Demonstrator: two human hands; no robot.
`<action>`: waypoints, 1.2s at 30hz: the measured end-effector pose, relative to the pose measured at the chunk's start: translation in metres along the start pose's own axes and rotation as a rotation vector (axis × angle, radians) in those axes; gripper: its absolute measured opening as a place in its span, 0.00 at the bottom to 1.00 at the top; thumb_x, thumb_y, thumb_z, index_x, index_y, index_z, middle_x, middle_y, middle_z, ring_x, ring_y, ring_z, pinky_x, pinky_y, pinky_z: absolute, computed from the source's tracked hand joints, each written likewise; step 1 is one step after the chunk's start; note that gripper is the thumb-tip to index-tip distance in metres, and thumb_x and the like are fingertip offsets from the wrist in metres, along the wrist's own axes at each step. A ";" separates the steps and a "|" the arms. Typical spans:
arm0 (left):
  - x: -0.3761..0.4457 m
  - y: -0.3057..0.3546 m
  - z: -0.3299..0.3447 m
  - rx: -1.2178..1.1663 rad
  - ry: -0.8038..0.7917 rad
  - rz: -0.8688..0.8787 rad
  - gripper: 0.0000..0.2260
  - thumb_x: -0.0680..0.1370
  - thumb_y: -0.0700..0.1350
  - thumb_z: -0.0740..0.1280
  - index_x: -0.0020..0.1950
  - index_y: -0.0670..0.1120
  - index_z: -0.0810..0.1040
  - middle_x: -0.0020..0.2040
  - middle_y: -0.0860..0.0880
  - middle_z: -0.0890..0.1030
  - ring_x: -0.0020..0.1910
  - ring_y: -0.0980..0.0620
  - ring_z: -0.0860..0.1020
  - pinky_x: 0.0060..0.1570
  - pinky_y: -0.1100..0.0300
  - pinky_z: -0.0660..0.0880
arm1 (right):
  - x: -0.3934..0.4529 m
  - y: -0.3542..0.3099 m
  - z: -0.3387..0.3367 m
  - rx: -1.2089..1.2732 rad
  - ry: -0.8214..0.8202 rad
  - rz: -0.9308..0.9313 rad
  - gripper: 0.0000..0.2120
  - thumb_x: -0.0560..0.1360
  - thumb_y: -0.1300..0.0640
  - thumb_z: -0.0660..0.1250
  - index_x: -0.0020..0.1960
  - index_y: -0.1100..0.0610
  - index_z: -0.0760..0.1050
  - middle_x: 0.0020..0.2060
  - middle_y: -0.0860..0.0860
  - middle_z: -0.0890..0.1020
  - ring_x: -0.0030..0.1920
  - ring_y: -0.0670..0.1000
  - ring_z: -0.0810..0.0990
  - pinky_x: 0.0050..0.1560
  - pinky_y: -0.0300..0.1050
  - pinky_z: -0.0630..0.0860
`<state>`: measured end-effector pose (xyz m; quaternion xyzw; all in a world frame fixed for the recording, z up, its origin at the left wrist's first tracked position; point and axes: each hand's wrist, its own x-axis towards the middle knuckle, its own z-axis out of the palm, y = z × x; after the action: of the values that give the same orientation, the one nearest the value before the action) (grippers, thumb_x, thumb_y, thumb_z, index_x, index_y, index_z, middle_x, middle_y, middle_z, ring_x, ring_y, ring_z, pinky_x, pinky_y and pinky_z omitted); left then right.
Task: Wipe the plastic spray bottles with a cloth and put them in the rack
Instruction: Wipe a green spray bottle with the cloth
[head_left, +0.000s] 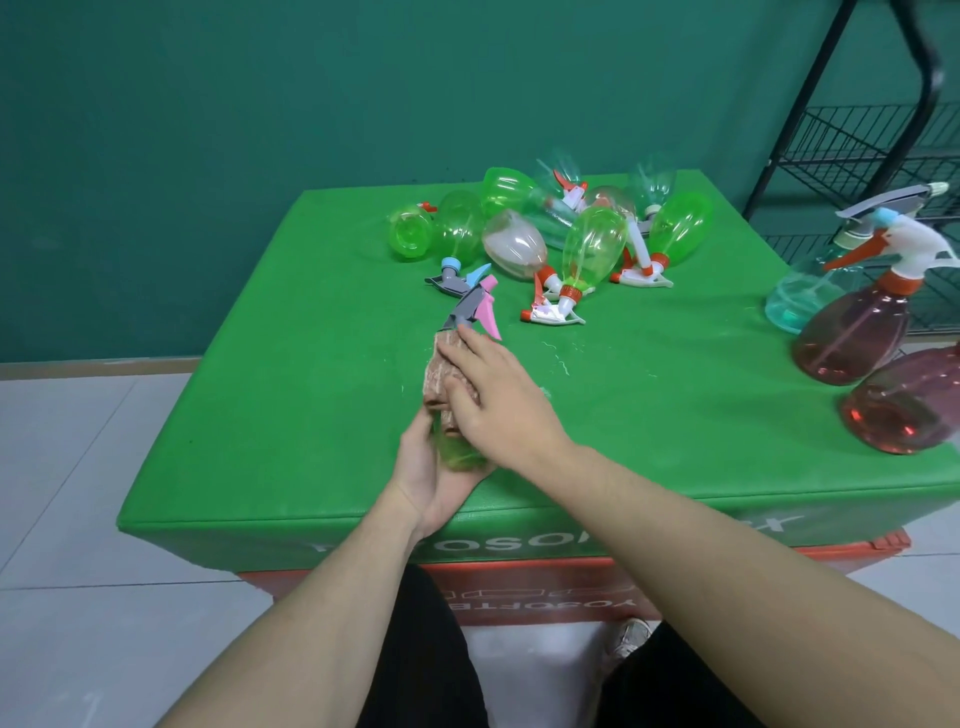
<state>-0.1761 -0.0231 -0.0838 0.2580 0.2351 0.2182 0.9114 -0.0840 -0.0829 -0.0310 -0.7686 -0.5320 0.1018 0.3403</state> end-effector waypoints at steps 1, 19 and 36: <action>0.000 0.000 0.001 -0.010 -0.005 0.005 0.18 0.79 0.52 0.61 0.63 0.45 0.82 0.64 0.40 0.81 0.59 0.42 0.81 0.65 0.41 0.73 | 0.002 0.000 0.000 0.043 -0.003 0.040 0.24 0.84 0.50 0.56 0.80 0.48 0.63 0.81 0.46 0.57 0.80 0.49 0.57 0.78 0.46 0.54; -0.011 0.002 0.003 0.139 0.086 -0.066 0.38 0.75 0.75 0.55 0.51 0.44 0.89 0.60 0.38 0.84 0.58 0.41 0.84 0.57 0.48 0.80 | -0.068 0.032 0.028 -0.338 0.070 -0.395 0.24 0.83 0.54 0.57 0.79 0.57 0.64 0.80 0.57 0.60 0.81 0.62 0.51 0.78 0.65 0.57; -0.001 -0.002 0.001 0.090 0.045 0.025 0.16 0.86 0.49 0.55 0.65 0.47 0.80 0.64 0.41 0.82 0.61 0.44 0.81 0.64 0.41 0.75 | -0.009 0.008 -0.002 -0.205 0.029 -0.163 0.25 0.82 0.50 0.55 0.77 0.55 0.68 0.78 0.54 0.66 0.78 0.56 0.62 0.78 0.56 0.61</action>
<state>-0.1756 -0.0253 -0.0843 0.2966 0.2616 0.2246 0.8906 -0.0806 -0.0929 -0.0368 -0.7549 -0.5955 0.0077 0.2747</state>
